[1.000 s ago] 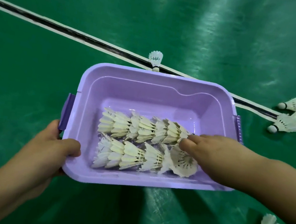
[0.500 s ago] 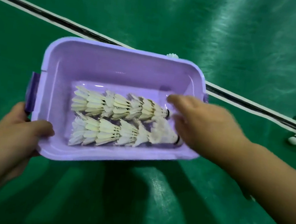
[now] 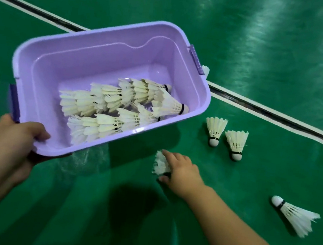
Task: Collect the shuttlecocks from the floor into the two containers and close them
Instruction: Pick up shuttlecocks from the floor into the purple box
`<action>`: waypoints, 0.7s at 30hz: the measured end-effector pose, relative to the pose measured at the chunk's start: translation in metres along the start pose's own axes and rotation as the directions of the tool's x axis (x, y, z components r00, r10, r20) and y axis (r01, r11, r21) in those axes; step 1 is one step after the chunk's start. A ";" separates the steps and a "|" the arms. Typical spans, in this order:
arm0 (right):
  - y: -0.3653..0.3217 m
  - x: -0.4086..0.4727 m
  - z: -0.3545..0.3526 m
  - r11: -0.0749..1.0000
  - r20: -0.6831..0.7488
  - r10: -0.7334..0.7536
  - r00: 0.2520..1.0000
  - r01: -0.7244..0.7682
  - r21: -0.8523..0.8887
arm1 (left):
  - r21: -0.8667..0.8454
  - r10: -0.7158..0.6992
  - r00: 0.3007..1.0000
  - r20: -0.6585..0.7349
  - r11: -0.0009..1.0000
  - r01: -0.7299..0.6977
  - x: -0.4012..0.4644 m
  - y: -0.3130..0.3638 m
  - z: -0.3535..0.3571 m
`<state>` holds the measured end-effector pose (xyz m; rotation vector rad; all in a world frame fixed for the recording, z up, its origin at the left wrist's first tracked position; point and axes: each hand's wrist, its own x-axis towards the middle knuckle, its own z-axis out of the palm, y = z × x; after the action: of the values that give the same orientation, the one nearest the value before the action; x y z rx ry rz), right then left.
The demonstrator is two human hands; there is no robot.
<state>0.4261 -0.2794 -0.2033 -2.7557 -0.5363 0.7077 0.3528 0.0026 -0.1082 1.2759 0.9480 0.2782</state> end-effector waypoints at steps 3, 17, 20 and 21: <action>0.003 -0.006 0.014 0.998 -0.048 0.043 0.998 -0.045 -0.037 | 0.124 0.067 0.998 0.021 0.990 -0.069 -0.035 0.013 0.019; -0.003 -0.077 -0.132 0.929 -0.675 -0.267 0.688 0.370 0.010 | 0.378 -0.089 0.927 0.364 0.924 -0.060 -0.103 -0.011 0.080; -0.006 -0.062 -0.122 0.937 -0.578 -0.338 0.743 0.211 -0.277 | 0.390 -0.181 0.861 0.475 0.920 -0.022 -0.134 -0.017 0.091; -0.002 -0.061 -0.118 0.946 -0.565 -0.293 0.771 0.147 -0.290 | 0.399 -0.200 0.841 0.503 0.917 -0.021 -0.138 -0.022 0.092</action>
<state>0.4352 -0.3189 -0.0764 -2.8254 -0.8072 -0.3217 0.3288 -0.1585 -0.0677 1.5558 0.5831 -0.3600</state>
